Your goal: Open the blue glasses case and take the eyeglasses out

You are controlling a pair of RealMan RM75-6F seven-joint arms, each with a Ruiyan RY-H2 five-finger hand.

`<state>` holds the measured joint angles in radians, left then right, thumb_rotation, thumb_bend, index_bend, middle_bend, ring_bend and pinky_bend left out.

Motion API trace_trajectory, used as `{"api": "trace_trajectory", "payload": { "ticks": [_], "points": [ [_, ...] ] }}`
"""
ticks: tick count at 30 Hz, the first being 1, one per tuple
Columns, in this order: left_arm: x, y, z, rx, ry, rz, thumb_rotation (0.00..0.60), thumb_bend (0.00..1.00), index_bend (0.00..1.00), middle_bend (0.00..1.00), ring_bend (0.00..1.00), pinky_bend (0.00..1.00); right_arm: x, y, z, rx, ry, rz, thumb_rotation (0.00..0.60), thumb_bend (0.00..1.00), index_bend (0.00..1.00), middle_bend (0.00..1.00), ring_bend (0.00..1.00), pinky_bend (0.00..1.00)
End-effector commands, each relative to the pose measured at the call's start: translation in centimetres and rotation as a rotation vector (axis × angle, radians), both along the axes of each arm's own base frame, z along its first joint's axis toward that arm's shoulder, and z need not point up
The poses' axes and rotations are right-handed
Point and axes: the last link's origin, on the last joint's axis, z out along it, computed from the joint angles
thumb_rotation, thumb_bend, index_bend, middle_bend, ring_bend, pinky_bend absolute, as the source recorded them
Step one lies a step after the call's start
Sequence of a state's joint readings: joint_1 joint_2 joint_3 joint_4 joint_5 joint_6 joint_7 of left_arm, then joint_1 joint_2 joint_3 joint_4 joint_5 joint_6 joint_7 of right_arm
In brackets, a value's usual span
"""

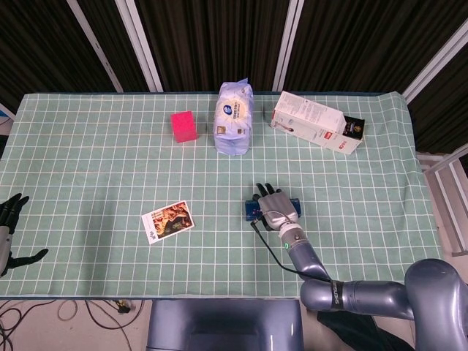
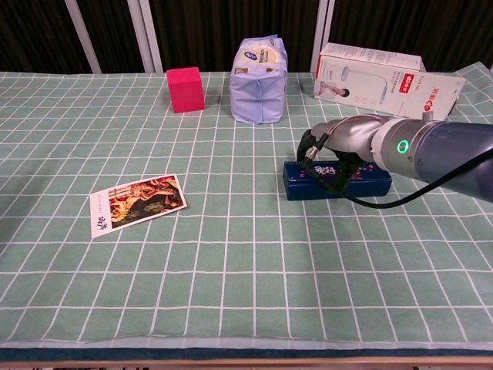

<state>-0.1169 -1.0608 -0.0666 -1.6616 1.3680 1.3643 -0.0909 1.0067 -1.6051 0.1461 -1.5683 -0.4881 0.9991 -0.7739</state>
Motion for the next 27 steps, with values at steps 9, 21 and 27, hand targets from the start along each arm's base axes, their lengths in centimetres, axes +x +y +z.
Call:
{"api": "trace_trajectory", "payload": {
  "ticks": [9, 21, 27],
  "points": [
    [0.01, -0.02, 0.01, 0.000, -0.004, 0.001, 0.600, 0.00, 0.00, 0.00, 0.00, 0.00, -0.07, -0.02, -0.11, 0.000, 0.001, -0.004, 0.600, 0.70, 0.26, 0.00, 0.00, 0.24],
    [0.00, -0.05, 0.02, -0.001, -0.012, 0.005, 0.600, 0.00, 0.00, 0.00, 0.00, 0.00, -0.01, -0.28, -0.39, -0.006, -0.001, -0.010, 0.600, 0.83, 0.23, 0.00, 0.00, 0.24],
    [-0.02, -0.06, 0.05, 0.000, -0.012, 0.006, 0.600, 0.00, 0.00, 0.00, 0.00, 0.00, -0.28, -0.48, -0.55, -0.010, 0.007, -0.020, 0.600, 0.83, 0.20, 0.00, 0.00, 0.24]
  ]
}}
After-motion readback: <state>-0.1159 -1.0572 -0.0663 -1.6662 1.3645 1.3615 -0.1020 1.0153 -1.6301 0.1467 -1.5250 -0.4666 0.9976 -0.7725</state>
